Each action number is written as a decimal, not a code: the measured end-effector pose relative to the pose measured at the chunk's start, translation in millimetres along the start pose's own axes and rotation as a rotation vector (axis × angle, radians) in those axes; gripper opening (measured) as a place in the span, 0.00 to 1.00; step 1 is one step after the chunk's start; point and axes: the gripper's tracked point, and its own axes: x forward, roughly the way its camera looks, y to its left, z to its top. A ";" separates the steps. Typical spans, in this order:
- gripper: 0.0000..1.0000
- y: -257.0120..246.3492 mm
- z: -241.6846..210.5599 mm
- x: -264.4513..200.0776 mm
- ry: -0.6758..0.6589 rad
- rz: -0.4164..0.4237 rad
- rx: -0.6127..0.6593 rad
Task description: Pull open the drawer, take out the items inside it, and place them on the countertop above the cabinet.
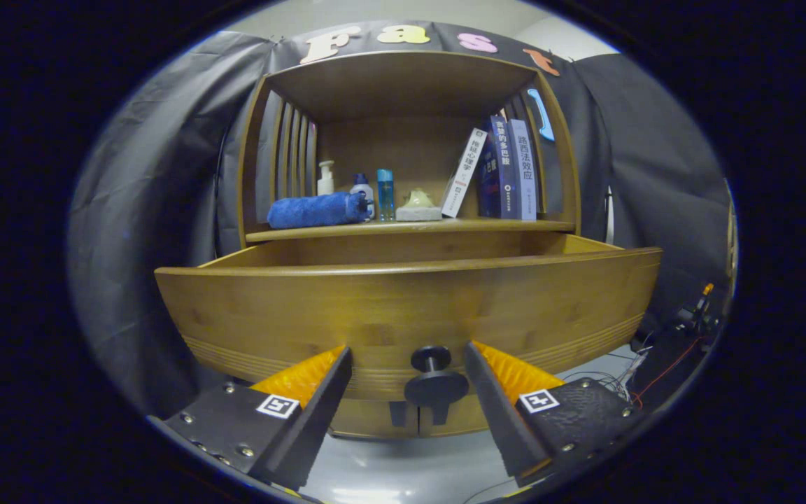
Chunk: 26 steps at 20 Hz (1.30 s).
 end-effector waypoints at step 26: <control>0.98 2.7 21.4 78.3 -0.024 0.003 0.054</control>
